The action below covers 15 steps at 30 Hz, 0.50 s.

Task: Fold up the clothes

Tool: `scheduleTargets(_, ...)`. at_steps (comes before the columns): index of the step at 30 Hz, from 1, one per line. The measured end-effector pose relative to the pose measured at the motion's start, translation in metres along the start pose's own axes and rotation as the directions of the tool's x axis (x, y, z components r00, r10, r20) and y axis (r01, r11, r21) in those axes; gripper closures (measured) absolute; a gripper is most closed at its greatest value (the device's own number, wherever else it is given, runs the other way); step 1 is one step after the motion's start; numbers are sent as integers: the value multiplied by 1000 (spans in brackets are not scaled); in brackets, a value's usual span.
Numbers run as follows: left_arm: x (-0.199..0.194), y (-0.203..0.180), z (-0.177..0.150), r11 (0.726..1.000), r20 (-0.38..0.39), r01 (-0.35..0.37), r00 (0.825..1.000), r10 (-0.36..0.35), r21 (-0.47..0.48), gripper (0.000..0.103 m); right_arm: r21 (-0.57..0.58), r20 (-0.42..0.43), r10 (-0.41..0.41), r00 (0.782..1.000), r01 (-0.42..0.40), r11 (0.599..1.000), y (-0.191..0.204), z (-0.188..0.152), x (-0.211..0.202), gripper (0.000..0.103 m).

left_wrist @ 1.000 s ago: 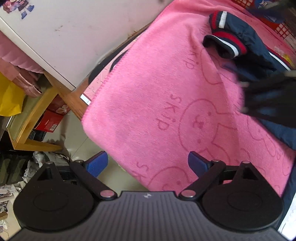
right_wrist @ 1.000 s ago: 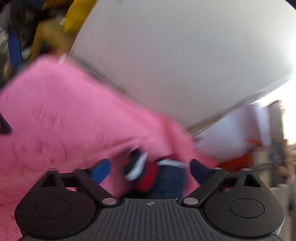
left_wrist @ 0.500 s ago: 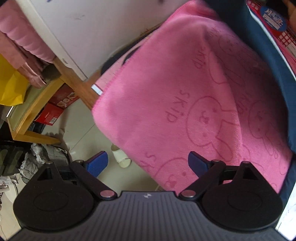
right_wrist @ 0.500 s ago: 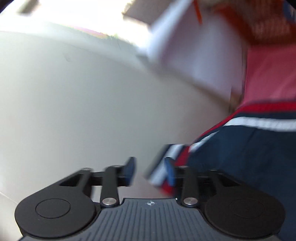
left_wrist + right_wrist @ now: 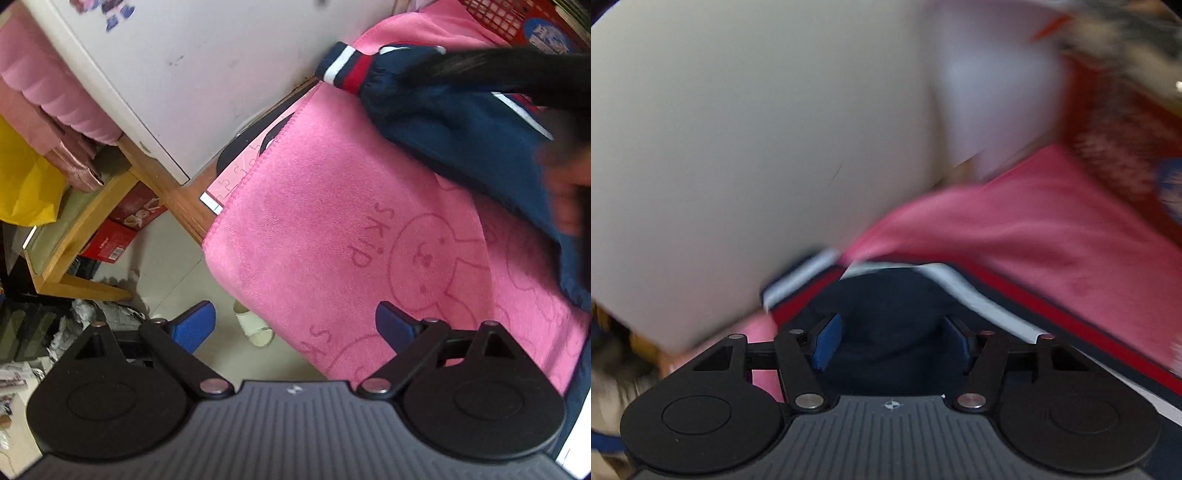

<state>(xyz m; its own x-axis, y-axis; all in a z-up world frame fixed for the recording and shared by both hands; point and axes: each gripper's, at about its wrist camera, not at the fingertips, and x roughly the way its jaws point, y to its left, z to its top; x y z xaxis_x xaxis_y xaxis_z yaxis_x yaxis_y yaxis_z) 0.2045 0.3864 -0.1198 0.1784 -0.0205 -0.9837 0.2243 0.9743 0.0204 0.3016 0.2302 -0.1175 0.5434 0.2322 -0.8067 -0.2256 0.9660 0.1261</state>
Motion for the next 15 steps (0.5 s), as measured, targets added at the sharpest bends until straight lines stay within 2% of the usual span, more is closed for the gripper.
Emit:
scheduleTargets(1,-2,-2,0,1000,4,-4,1000,4,9,8,-30,-11,-10,1000,9,1000,7,-2,7,32)
scheduleTargets(3,-8,-5,0,1000,15,-8,1000,8,21,8,-89,-32,-30,999,27,996,21,-7,22,35)
scheduleTargets(5,-10,-11,1,999,19,-2,1000,2,32,8,-18,13,4,1000,-4,1000,11,-9,-4,34)
scheduleTargets(9,-21,-35,6,996,44,22,999,-26,83,8,64,172,-83,982,73,995,-34,-43,-92,22)
scheduleTargets(13,-45,-77,6,983,89,55,993,-71,173,8,163,198,-226,954,195,967,-74,-105,-189,13)
scheduleTargets(15,-57,-104,1,972,96,62,992,-86,225,8,217,166,-303,938,265,939,-92,-141,-234,9)
